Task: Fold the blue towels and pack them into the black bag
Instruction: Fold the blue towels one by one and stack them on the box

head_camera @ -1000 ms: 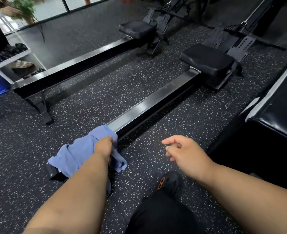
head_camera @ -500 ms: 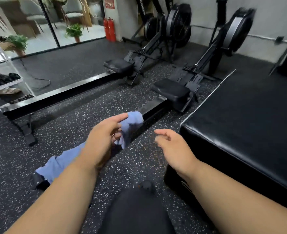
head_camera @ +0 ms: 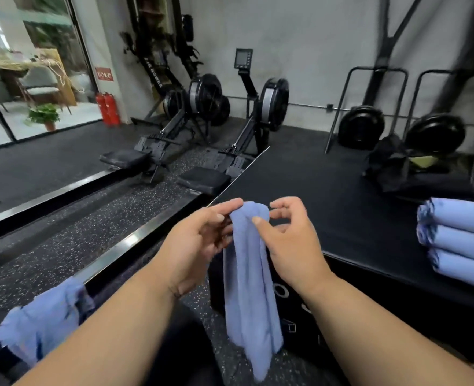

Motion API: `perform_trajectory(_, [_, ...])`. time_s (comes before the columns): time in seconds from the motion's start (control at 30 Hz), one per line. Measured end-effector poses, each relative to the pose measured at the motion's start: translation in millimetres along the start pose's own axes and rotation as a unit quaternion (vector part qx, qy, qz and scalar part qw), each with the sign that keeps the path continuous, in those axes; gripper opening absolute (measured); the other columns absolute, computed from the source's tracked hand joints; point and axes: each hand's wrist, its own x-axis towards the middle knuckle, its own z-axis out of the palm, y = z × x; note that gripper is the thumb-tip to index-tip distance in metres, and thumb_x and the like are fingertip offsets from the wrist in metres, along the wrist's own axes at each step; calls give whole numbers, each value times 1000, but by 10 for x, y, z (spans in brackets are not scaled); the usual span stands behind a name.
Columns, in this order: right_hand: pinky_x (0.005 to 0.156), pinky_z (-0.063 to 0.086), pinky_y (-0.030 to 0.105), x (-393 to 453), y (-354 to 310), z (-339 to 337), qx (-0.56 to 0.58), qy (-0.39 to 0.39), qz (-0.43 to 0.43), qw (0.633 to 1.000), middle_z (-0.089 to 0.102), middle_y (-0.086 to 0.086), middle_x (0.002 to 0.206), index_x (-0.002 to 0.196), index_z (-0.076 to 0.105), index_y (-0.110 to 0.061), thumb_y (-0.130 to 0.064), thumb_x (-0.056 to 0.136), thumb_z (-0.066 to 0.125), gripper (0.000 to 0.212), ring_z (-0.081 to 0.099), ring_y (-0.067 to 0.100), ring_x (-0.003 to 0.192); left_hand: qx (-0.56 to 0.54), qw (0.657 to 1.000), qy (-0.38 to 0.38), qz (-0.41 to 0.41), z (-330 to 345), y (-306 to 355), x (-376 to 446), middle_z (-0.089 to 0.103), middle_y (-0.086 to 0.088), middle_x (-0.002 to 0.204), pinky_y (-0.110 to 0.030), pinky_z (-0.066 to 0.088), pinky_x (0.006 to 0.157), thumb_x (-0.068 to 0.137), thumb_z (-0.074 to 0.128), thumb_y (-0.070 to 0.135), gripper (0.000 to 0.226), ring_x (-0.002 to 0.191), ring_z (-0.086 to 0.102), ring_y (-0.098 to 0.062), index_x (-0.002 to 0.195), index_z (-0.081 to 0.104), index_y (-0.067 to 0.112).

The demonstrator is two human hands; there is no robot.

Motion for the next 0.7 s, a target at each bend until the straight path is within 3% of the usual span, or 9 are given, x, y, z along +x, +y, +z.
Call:
perform_trajectory(0.1, [75,55,27,-139,44,-256,1,2,22,1000,72,-3,96,95,68,-22,-33,93,75,13,65,5,81,-9,999,-42,-18,286,-83,-84,70,-8,133,-39,49,102,86,48,29,57,116,64,-22,136,69,13])
perform_trajectory(0.17, [88,60,38,-187,97,-388,25,-3,66,997,75,-4,96,98,73,-23,-41,93,74,19,70,5,89,-6,997,-73,-20,445,-108,-121,68,-12,138,-43,48,106,92,42,25,55,120,67,-25,141,63,12])
perform_trajectory(0.27, [92,57,55,-245,133,-539,55,-32,91,994,72,10,91,93,70,-12,-41,98,69,29,63,12,82,11,997,-80,-12,588,-143,-133,69,-9,136,-40,47,103,88,45,26,58,115,67,-21,141,63,14])
perform_trajectory(0.4, [90,57,46,-254,112,-682,113,-64,76,989,70,19,100,98,66,-7,-31,104,62,25,64,16,92,18,998,-59,1,650,-157,-126,68,-9,120,-40,43,106,81,54,27,55,110,59,-22,133,71,19])
perform_trajectory(0.5, [85,57,39,-258,60,-729,147,-82,73,983,66,10,96,96,59,-8,-28,107,56,23,64,20,94,14,999,-30,14,674,-172,-112,65,-7,106,-38,44,104,81,61,17,55,103,58,-19,136,66,20])
perform_trajectory(0.6, [88,57,51,-247,22,-730,211,-89,77,970,69,24,102,99,56,-13,-26,109,49,17,69,34,98,70,996,-17,49,685,-241,-82,66,3,89,-30,49,94,89,66,4,54,90,62,-10,139,57,21])
perform_trajectory(0.7, [87,52,58,-215,9,-732,235,-88,81,965,63,26,100,98,56,-14,-31,103,49,20,63,37,97,94,994,1,51,658,-303,-66,69,7,90,-23,53,82,95,70,3,58,89,67,-5,144,51,26])
